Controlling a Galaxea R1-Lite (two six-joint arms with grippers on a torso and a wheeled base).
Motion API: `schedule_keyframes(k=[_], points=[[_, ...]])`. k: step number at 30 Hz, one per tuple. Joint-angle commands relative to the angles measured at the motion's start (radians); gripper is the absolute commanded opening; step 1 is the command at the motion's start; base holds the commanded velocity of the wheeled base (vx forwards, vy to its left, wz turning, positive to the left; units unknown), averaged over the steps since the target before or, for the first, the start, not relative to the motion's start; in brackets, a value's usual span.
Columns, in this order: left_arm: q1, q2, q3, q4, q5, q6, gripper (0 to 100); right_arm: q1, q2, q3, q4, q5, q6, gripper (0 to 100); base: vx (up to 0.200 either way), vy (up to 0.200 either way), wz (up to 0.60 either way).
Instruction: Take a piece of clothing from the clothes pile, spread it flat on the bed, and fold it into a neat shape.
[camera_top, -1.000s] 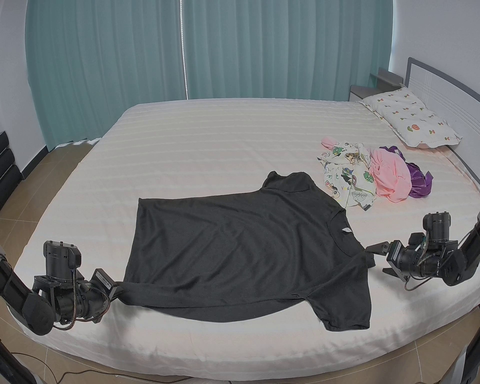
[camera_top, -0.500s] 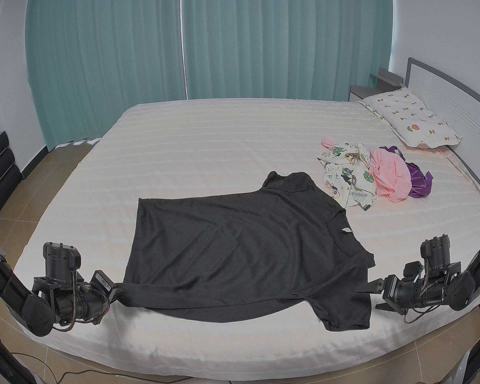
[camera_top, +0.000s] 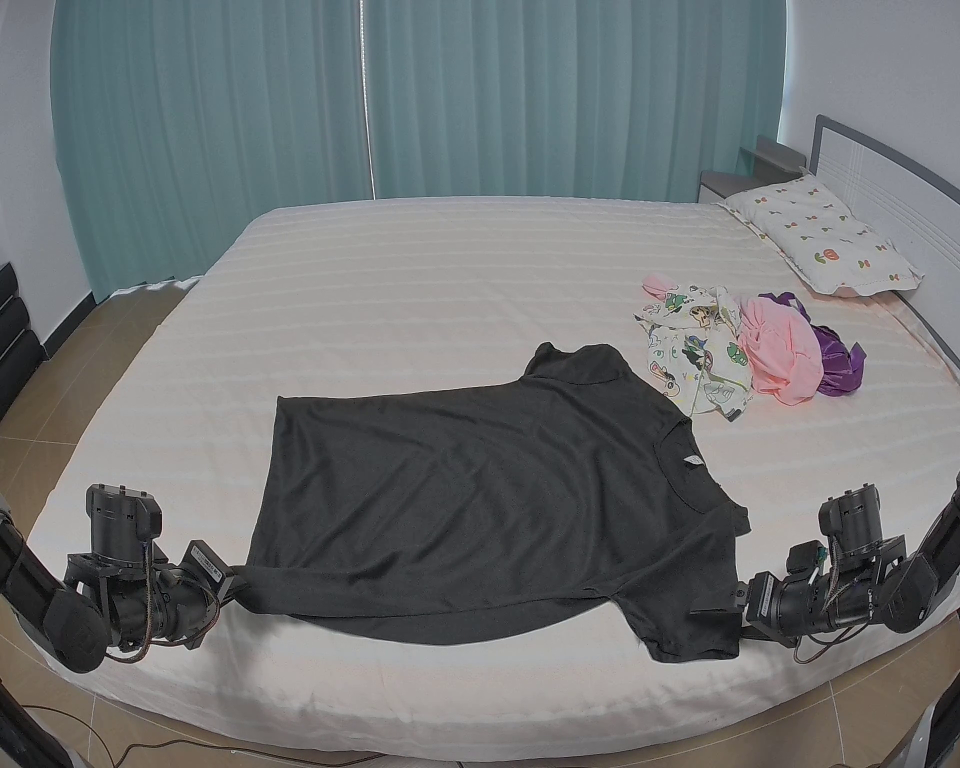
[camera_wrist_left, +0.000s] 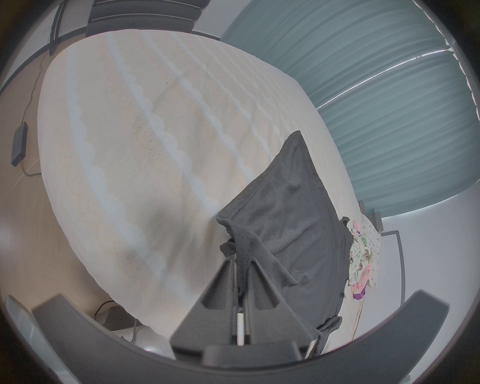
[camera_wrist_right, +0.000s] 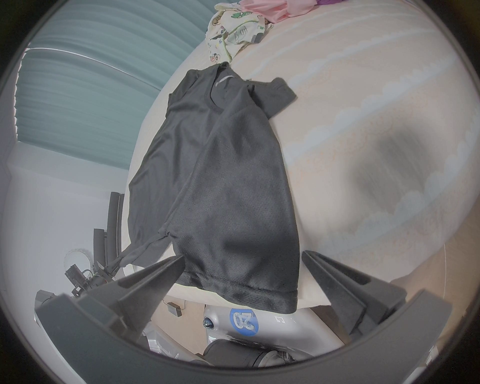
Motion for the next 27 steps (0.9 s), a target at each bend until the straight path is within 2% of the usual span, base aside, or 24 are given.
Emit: schedule_keyframes(k=[1, 7, 15, 22, 27], points=[[0.0, -0.001, -0.001, 0.0, 0.0, 0.0, 0, 0.005, 0.029, -0.001, -0.002, 0.0, 0.0, 0, 0.0, 0.0, 0.0], [0.0, 0.001, -0.001, 0.0, 0.0, 0.0, 0, 0.007, 0.013, 0.005, 0.004, -0.001, 0.0, 0, 0.0, 0.0, 0.0], [0.0, -0.004, 0.007, 0.003, 0.0, 0.001, 0, -0.033, -0.076, 0.036, 0.089, 0.0, -0.02, 0, 0.0, 0.0, 0.0], [0.0, -0.054, 0.064, 0.006, 0.0, 0.006, 0, -0.089, -0.215, 0.059, 0.285, 0.012, -0.155, 0, 0.0, 0.0, 0.0], [-0.001, -0.108, 0.097, 0.01, 0.005, 0.018, 0, -0.089, -0.28, 0.063, 0.368, 0.009, -0.165, 0, 0.0, 0.0, 0.0]])
